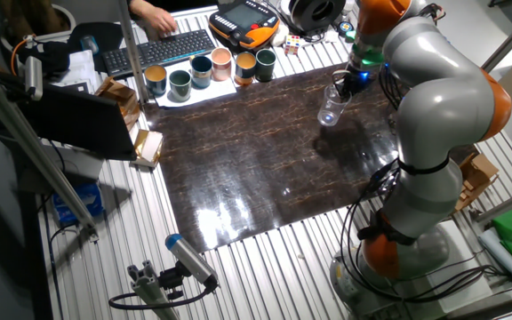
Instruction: Pick up the cup
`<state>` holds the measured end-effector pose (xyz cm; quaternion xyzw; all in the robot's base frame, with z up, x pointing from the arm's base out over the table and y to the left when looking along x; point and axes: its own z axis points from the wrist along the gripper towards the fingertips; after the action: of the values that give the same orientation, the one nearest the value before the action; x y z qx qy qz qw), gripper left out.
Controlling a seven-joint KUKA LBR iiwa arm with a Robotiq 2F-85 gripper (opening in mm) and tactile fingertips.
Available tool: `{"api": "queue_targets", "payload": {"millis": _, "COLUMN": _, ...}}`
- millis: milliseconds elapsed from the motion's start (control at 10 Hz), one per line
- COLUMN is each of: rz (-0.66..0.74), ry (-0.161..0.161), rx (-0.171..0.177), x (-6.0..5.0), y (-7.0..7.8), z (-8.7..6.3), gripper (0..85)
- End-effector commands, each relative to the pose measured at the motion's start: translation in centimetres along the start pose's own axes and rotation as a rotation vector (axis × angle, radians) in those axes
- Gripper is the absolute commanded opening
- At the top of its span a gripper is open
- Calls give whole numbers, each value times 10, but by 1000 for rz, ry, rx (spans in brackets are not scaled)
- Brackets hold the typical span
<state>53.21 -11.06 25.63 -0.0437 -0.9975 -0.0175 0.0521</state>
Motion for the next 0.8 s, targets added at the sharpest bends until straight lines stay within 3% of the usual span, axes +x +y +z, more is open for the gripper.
{"api": "queue_targets", "payload": {"millis": 0, "rz": 6, "ry": -2, "rx": 0, "x": 0, "y": 1, "z": 0, "gripper": 7}}
{"api": "queue_targets", "payload": {"millis": 500, "rz": 6, "ry": -3, "rx": 12, "x": -1, "y": 4, "z": 0, "gripper": 7}}
{"api": "queue_targets", "payload": {"millis": 700, "rz": -2, "ry": 8, "rx": -4, "x": 1, "y": 4, "z": 0, "gripper": 7}}
